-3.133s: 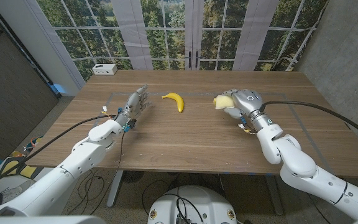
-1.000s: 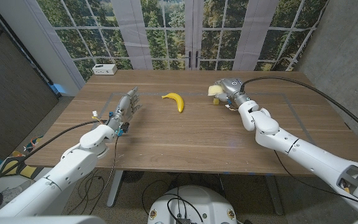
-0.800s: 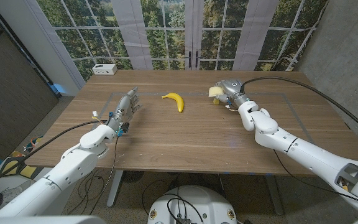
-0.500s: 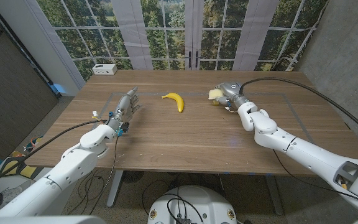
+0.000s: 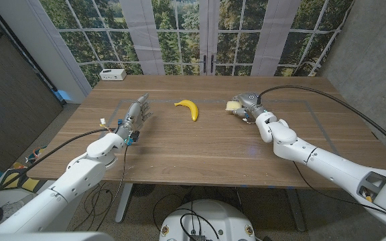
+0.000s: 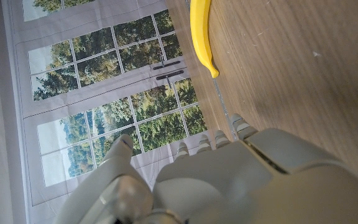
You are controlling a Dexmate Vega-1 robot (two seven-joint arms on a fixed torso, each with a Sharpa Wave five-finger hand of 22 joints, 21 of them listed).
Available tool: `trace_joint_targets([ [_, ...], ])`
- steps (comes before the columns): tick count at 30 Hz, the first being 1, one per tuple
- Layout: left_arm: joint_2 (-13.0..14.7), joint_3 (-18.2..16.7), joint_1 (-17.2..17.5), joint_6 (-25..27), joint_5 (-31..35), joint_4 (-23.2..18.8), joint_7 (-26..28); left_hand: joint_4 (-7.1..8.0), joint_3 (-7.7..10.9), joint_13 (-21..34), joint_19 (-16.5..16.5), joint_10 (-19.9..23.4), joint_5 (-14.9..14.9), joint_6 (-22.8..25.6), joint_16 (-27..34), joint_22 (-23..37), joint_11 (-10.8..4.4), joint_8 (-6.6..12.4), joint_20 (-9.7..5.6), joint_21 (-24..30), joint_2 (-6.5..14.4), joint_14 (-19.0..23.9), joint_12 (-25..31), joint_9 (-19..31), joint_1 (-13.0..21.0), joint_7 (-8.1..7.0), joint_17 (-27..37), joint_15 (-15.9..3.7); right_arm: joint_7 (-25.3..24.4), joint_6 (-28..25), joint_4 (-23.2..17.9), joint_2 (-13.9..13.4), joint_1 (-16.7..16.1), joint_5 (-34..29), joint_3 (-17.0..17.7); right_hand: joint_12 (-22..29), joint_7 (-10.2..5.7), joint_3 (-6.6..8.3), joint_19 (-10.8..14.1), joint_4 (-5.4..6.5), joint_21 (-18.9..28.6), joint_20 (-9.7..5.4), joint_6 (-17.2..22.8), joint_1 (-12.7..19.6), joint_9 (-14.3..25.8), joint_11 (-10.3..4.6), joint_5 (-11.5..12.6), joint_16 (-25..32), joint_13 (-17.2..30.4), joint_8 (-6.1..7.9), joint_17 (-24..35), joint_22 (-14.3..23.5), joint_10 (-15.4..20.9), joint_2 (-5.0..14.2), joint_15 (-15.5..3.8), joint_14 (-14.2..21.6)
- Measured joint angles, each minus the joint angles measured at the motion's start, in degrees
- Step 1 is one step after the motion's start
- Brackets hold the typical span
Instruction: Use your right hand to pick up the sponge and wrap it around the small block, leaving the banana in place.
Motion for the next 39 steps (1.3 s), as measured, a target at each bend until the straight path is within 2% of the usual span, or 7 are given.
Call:
trace_joint_targets([
  [7,-0.2,0.3,-0.5,0.1,0.0,0.4,-0.3,0.0,0.0,0.0,0.0,0.0,0.0,0.0,0.0,0.0,0.0,0.0,0.0,0.0,0.0,0.0,0.0,0.0,0.0,0.0,0.0,0.0,2.2,-1.6,-0.8,-0.7,0.1,0.3,-0.4,-1.3,0.6,-2.33,-0.9,0.71,0.0,0.95,-3.1,-1.2,0.0,0.54,0.0,-0.4,-0.3,-0.84,0.7,0.0,-2.1,-2.05,0.0,-1.2],
  [15,-0.4,0.7,-1.0,0.1,0.0,0.9,-0.6,0.0,0.0,0.0,0.0,0.0,0.0,0.0,0.0,0.0,0.0,0.0,0.0,0.0,0.0,0.0,0.0,0.0,0.0,0.0,0.0,0.0,3.9,-2.4,-3.6,-2.9,-0.9,1.2,0.3,-1.5,2.33,-6.43,0.4,4.09,0.2,3.71,-4.3,-7.7,0.0,2.94,-0.7,-0.8,-0.8,-0.84,1.8,-0.1,-2.7,-4.63,0.0,-1.2],
  [17,-0.5,0.8,-1.2,0.1,0.0,1.2,-0.7,0.0,0.0,0.0,0.0,0.0,0.0,0.0,0.0,0.0,-0.01,0.0,0.0,0.0,0.0,0.0,0.0,0.0,0.0,0.0,0.0,0.0,4.1,-2.4,-4.7,-3.6,-1.6,2.4,1.1,-2.4,2.78,-7.85,0.0,5.09,0.2,4.27,-5.7,-9.8,0.0,3.42,-0.7,-1.1,-1.1,-1.05,2.1,-0.1,-4.0,-5.2,0.05,-1.8],
  [23,-0.8,1.1,-1.7,0.1,0.0,1.9,-1.1,0.0,0.0,0.0,0.0,0.1,0.0,0.0,0.0,0.0,-0.11,0.0,0.0,0.0,0.0,0.0,0.0,0.0,0.0,0.0,0.0,0.01,3.2,-1.6,-7.7,-5.4,-3.7,5.4,3.8,-5.3,2.95,-11.07,-0.9,6.51,0.0,5.24,-10.6,-13.3,0.0,3.68,-0.7,-2.3,-1.6,-1.43,2.6,-0.1,-9.6,-7.38,0.32,-3.6],
  [30,-1.1,1.6,-2.4,0.0,0.1,2.8,-2.0,0.0,0.0,0.0,0.0,0.1,0.0,0.0,0.0,0.0,-0.11,0.0,0.0,0.0,0.0,0.0,0.0,0.0,0.0,0.0,0.0,0.01,1.7,-0.2,-10.2,-6.8,-5.9,9.0,6.9,-6.0,2.99,-11.63,-0.8,6.68,0.0,5.98,-11.5,-13.9,0.0,3.91,-0.6,-2.8,-2.0,-1.42,2.7,-0.1,-10.8,-7.25,0.22,-4.1],
  [32,-1.2,1.7,-2.6,-0.1,0.1,3.1,-2.2,0.0,0.0,0.0,0.0,0.1,0.0,0.0,0.0,0.0,-0.11,0.0,0.0,0.0,0.0,0.0,0.0,0.0,0.0,0.0,0.0,0.01,1.7,-0.2,-10.8,-7.1,-6.5,9.0,7.6,-6.0,3.61,-10.24,-0.4,6.25,0.0,6.36,-10.9,-11.4,-0.1,4.19,0.3,-2.8,-2.3,-0.7,2.9,-0.1,-10.2,-4.3,0.32,-3.9],
  [39,-1.2,1.8,-3.0,-0.2,0.1,3.4,-2.4,0.0,0.0,0.0,0.0,0.1,0.0,0.0,0.0,0.0,-0.1,0.0,0.0,0.0,0.0,0.0,0.0,0.0,0.0,0.0,0.0,0.01,-1.8,1.0,-12.4,-7.7,-8.6,12.9,10.3,-6.3,3.2,-7.21,0.2,4.43,0.0,6.11,-6.4,-5.7,-0.2,4.14,1.9,-2.8,-2.8,1.02,3.0,-0.4,-6.6,1.38,0.22,-2.2],
])
